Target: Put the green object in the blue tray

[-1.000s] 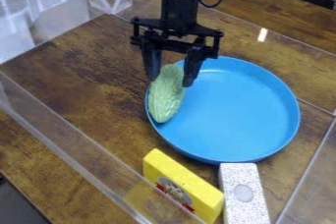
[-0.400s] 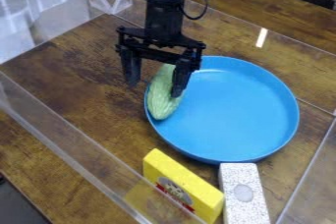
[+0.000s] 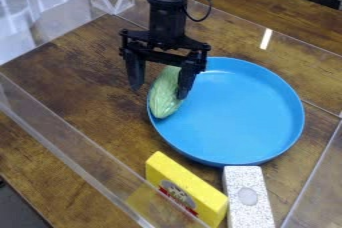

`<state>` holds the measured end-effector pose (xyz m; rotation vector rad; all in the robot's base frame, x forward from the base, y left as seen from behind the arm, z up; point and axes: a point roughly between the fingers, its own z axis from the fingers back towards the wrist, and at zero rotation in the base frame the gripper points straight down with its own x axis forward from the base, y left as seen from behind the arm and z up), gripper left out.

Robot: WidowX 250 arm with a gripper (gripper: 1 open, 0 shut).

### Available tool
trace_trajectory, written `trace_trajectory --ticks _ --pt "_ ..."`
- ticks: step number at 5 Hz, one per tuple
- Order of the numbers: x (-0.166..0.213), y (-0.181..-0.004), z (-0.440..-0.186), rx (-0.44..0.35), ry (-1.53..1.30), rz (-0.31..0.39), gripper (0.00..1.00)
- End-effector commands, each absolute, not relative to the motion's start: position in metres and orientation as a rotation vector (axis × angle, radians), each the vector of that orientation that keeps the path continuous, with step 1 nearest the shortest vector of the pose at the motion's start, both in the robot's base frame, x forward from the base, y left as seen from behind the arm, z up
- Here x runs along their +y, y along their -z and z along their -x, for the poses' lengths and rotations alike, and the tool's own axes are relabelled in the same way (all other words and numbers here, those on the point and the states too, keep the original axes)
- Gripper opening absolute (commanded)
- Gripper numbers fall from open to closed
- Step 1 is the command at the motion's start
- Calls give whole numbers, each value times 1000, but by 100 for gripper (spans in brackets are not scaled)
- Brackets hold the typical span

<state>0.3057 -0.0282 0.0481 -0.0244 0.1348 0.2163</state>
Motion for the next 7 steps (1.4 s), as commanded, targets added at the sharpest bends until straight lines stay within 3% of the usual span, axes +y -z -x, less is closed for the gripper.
trace_trajectory --ticks 1,3,4,7 --pt "-20 -55 -319 82 -230 29 100" --pt "-32 -41 -329 76 -126 23 100" --pt "-32 -38 -332 74 -159 28 0" --pt "-22 -42 -314 71 -125 21 0"
